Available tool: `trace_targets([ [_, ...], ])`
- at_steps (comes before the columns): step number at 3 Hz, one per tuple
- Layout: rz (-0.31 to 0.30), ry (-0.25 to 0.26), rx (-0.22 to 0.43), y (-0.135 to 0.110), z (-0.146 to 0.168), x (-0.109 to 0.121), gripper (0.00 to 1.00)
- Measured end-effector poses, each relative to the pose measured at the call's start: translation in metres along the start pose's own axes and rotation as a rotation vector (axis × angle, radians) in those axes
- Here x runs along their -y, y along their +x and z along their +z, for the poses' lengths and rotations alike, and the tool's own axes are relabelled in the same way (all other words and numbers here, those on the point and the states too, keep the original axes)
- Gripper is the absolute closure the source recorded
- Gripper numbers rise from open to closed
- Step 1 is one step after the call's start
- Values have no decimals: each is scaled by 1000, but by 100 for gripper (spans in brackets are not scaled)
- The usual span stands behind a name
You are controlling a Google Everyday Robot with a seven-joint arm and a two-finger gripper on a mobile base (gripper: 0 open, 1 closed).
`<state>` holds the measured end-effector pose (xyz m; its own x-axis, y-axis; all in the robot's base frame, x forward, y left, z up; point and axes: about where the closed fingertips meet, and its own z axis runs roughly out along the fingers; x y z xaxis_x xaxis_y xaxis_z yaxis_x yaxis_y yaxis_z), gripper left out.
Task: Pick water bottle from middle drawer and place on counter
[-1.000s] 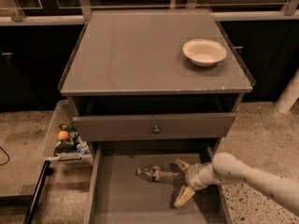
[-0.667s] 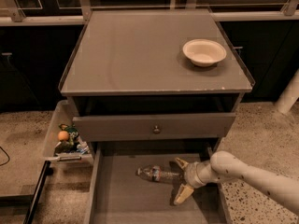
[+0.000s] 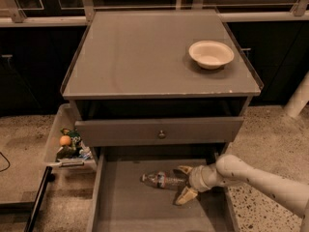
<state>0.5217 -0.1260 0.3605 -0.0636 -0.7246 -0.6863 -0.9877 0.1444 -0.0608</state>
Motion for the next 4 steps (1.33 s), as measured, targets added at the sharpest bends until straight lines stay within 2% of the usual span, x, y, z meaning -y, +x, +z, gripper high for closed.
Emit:
trace_targets([
  [3, 0, 0, 0, 0, 0, 0, 89],
  [4, 0, 0, 0, 0, 0, 0, 100],
])
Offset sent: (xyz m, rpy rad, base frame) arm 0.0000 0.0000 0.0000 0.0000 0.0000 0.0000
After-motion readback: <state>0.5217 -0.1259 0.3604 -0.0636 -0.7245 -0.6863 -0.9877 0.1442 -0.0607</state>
